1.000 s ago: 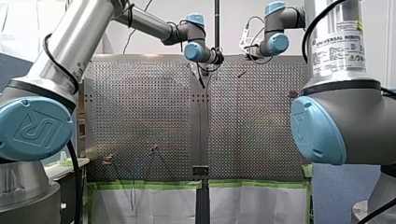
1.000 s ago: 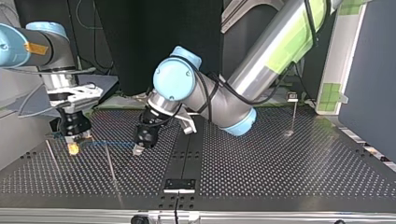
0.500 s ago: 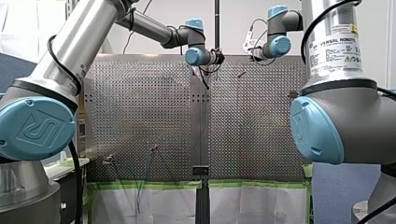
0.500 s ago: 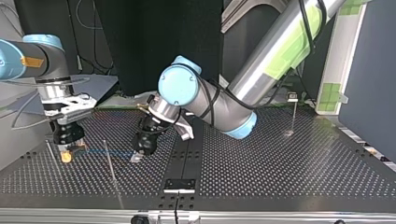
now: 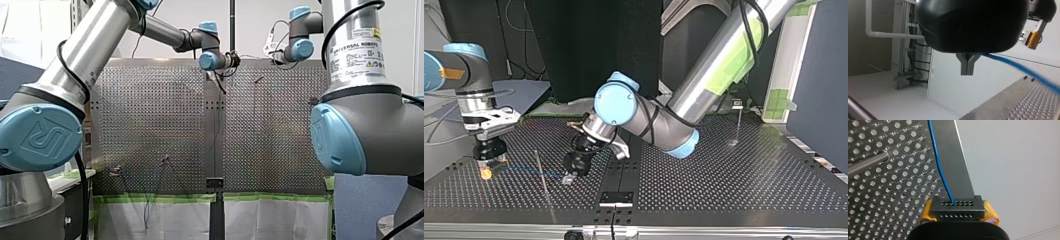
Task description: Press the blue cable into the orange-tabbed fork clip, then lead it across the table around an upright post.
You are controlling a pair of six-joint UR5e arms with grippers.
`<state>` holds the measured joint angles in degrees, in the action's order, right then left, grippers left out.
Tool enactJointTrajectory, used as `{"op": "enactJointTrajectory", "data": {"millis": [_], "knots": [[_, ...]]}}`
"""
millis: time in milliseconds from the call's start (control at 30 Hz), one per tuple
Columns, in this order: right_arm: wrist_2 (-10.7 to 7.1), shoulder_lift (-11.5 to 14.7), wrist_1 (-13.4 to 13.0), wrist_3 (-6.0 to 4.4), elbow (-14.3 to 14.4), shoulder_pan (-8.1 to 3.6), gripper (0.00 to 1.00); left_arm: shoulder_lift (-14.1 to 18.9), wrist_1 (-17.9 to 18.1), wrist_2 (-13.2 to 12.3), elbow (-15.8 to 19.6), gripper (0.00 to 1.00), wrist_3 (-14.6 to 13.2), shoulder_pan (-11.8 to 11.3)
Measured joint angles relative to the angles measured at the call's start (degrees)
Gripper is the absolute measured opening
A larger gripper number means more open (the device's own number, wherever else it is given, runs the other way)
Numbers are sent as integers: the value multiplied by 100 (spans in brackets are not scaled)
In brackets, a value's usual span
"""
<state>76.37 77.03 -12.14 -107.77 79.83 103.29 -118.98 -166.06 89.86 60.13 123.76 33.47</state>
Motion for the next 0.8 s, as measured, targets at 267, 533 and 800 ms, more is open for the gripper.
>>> {"op": "enactJointTrajectory", "data": {"millis": [267,533,800], "knots": [[29,-269,-8,-8,-162,-26,0,-133,12,-121,-11,0,10,-61],[113,-432,-16,-9,-232,-102,0,-442,200,-272,-19,0,42,-74],[218,-589,-18,39,-252,-171,0,-632,376,-380,-22,0,85,-91]]}}
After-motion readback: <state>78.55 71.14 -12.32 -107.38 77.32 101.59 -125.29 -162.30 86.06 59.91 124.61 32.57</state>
